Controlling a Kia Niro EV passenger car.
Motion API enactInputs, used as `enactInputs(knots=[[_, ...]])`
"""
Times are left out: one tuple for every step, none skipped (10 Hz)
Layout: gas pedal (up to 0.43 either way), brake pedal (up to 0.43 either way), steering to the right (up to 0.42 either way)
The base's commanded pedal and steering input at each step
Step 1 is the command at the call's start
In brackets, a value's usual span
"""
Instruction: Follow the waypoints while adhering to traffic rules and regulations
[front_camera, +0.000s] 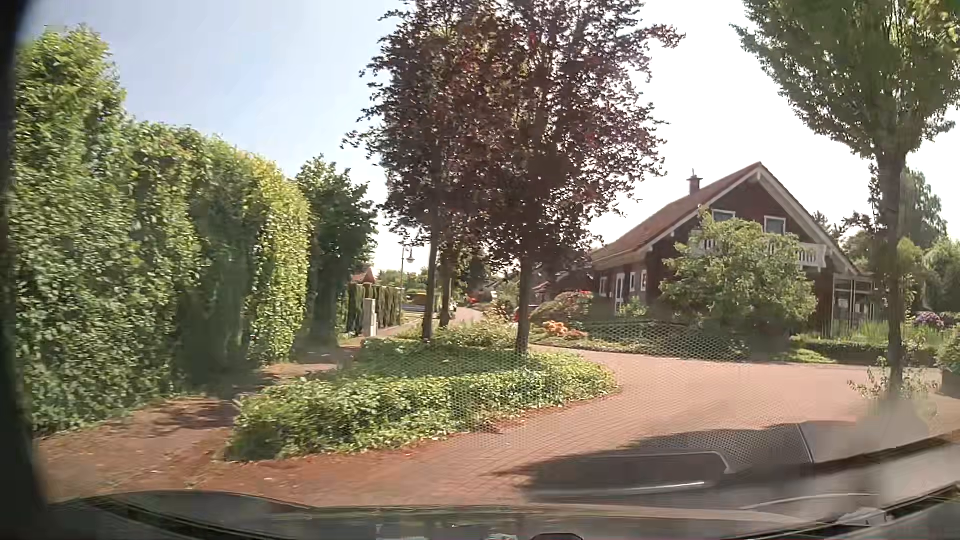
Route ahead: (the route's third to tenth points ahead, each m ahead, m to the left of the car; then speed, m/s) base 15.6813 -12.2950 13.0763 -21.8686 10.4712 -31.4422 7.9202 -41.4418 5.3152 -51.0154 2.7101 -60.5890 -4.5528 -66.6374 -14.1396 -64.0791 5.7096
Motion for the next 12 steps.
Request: enactInputs(knots=[[0.067, 0.0, 0.226], [0.067, 0.0, 0.234], [0.079, 0.0, 0.242], [0.079, 0.0, 0.252], [0.079, 0.0, 0.256], [0.079, 0.0, 0.262], [0.079, 0.0, 0.269], [0.079, 0.0, 0.275], [0.079, 0.0, 0.284], [0.079, 0.0, 0.293], [0.079, 0.0, 0.299], [0.079, 0.0, 0.31]])
